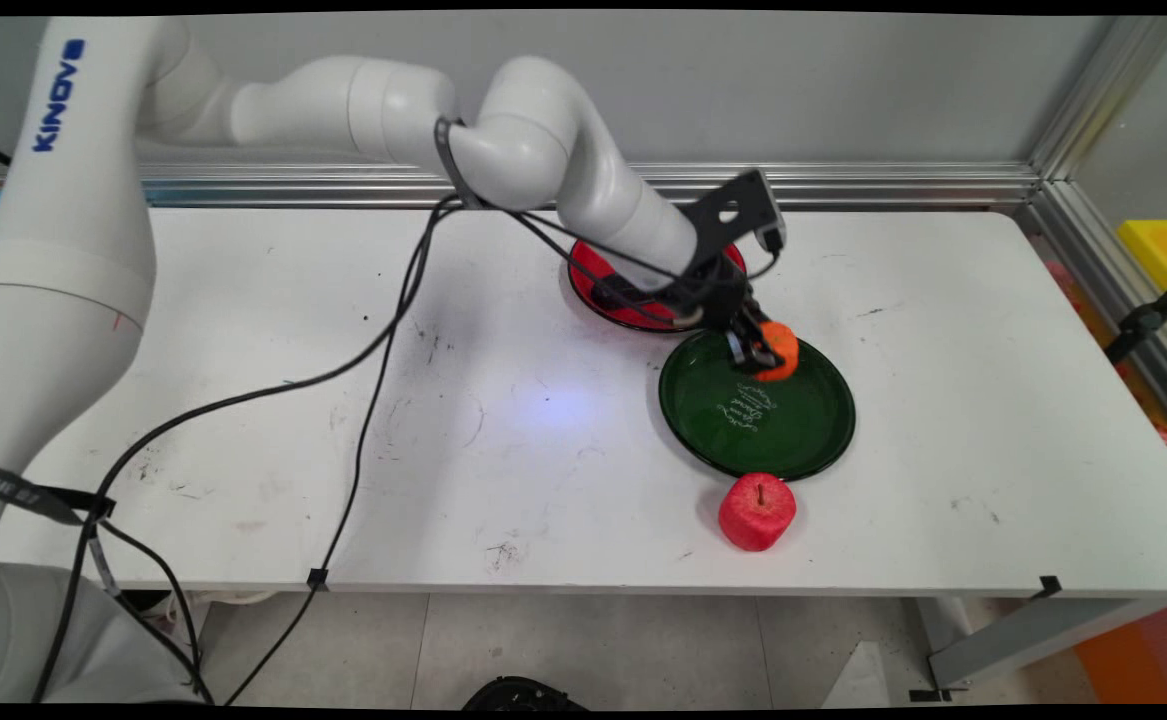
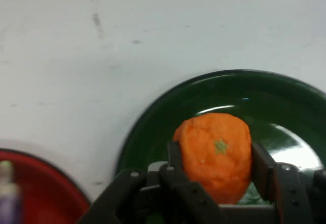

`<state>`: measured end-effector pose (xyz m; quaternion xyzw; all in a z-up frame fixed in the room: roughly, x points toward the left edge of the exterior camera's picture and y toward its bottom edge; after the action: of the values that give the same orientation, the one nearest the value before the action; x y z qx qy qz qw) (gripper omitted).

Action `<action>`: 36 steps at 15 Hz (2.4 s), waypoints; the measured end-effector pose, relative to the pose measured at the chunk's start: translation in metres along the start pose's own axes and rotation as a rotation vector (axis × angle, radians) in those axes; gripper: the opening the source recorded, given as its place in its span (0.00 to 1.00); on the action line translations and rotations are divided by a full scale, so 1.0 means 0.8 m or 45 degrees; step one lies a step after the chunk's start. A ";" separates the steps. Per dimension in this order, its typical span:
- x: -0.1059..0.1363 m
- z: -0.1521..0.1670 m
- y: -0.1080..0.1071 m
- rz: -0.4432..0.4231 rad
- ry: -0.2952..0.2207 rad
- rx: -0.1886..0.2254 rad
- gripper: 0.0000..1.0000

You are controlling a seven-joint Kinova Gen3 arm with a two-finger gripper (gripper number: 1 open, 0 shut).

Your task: Place the picked object on the red plate

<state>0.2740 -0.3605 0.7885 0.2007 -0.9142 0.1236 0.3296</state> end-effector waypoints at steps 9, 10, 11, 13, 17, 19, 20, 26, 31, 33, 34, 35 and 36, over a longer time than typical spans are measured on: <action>-0.023 -0.032 -0.080 0.046 -0.025 0.063 0.00; -0.025 -0.033 -0.085 0.050 -0.027 0.065 0.00; -0.029 -0.034 -0.091 0.054 -0.029 0.067 0.00; -0.038 -0.035 -0.105 0.062 -0.035 0.070 0.00; -0.055 -0.032 -0.124 0.067 -0.044 0.066 0.00; -0.064 -0.030 -0.129 0.063 -0.050 0.061 0.00; -0.068 -0.029 -0.131 0.060 -0.053 0.058 0.00; -0.084 -0.022 -0.136 0.032 -0.060 0.042 0.00; -0.091 -0.019 -0.137 0.008 -0.066 0.036 0.00; -0.093 -0.019 -0.137 0.003 -0.068 0.036 1.00; -0.093 -0.020 -0.137 0.000 -0.069 0.036 1.00; -0.094 -0.020 -0.137 -0.002 -0.069 0.035 1.00; -0.093 -0.020 -0.138 -0.004 -0.070 0.035 1.00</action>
<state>0.3848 -0.4313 0.7623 0.2101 -0.9208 0.1299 0.3019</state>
